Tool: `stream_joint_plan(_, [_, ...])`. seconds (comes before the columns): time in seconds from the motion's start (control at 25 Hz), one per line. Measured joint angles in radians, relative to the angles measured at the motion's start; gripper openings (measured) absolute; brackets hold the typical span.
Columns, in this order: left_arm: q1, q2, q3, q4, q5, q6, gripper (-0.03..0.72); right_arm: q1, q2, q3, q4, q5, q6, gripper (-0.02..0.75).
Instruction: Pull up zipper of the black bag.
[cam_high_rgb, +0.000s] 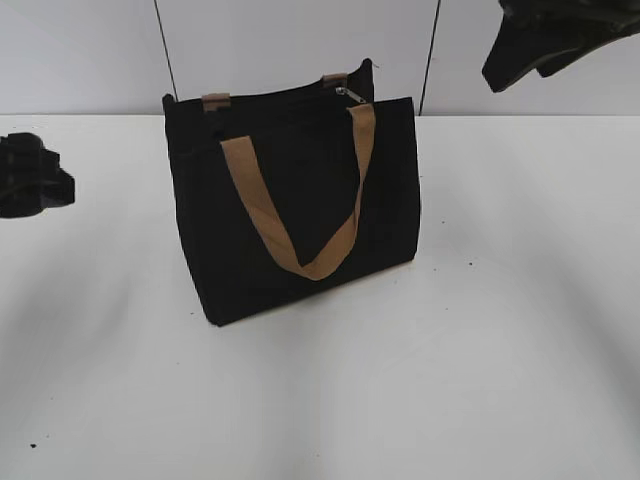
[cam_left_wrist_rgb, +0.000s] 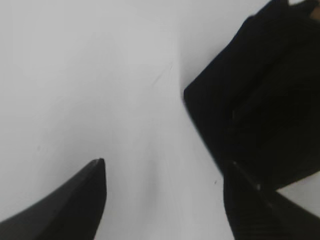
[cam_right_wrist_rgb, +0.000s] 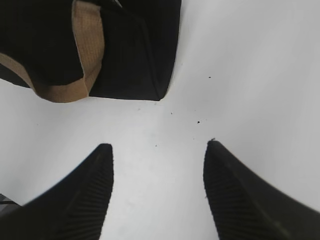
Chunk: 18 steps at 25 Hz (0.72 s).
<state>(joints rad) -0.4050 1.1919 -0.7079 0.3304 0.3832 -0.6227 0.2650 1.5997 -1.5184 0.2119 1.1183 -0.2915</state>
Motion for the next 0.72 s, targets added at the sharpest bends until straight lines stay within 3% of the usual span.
stream_joint_plan(0.24, [-0.006,0.051,-0.141,-0.179,0.443,0.234,0.561,0.000,-0.014,0.000,-0.011,0.078,0.010,0.440])
stream_joint_plan(0.4, [0.041,0.121,-0.250,-0.229,0.648,0.363,0.561,0.000,-0.015,0.000,-0.026,0.095,0.015,0.440])
stream_joint_plan(0.6, [0.217,0.222,-0.327,-0.276,0.758,0.489,0.559,-0.011,-0.024,0.000,-0.040,0.097,0.123,0.440])
stream_joint_plan(0.72, [0.336,0.264,-0.339,-0.330,0.806,0.579,0.544,-0.068,-0.027,0.000,-0.054,0.097,0.193,0.440])
